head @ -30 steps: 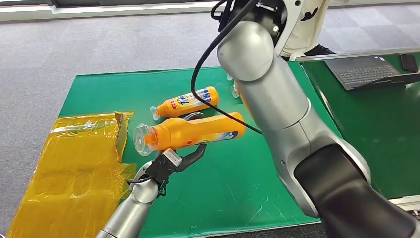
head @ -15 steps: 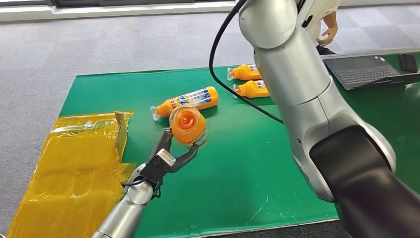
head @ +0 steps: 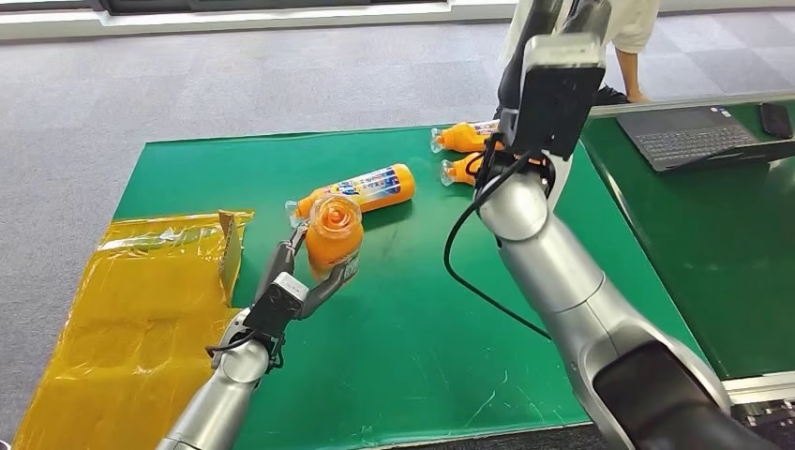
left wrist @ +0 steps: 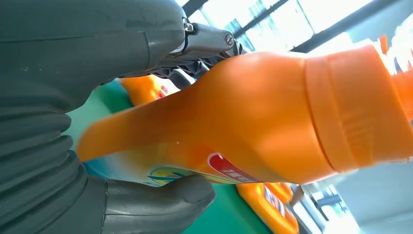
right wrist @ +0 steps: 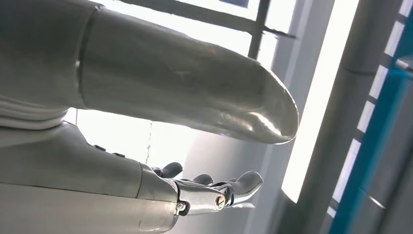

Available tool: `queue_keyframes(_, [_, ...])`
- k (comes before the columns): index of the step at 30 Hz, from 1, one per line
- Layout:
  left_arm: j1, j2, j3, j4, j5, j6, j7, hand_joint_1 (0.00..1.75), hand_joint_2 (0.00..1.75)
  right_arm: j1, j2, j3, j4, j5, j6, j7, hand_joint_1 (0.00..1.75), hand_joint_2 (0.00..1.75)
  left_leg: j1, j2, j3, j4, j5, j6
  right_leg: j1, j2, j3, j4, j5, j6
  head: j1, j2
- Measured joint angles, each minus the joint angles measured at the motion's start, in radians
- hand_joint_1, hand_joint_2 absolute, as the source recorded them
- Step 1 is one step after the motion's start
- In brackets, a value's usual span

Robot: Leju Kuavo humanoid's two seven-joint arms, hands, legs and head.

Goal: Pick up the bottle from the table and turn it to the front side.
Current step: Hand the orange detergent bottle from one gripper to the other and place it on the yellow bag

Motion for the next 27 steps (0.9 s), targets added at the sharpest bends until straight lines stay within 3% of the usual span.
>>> queue_keyframes(5, [0.000,0.020,0.039,0.000,-0.009,0.019,0.008,1.75,1.75,0.152,-0.032,0.020,-0.069,-0.006,0.000,-0.018,0.00,0.00,0.000,0.000,-0.001,0.000,0.000,0.000,0.000,0.000,-0.002,0.000,0.000,-0.001,0.000,0.000])
queue_keyframes(18, [0.016,0.066,0.114,-0.038,-0.041,0.070,0.019,1.75,1.75,0.335,-0.058,0.026,-0.142,-0.008,0.000,-0.055,0.00,0.00,0.000,0.000,-0.002,-0.001,0.000,0.000,0.000,0.000,-0.002,0.000,-0.001,-0.001,0.000,0.000])
queue_keyframes(27, [0.032,0.095,0.156,-0.073,-0.090,0.107,0.028,1.75,1.75,0.390,-0.058,0.000,-0.156,-0.004,0.000,-0.051,0.00,0.00,0.000,0.000,-0.002,-0.001,0.000,-0.001,0.000,0.000,-0.002,0.000,-0.001,-0.001,0.000,0.000])
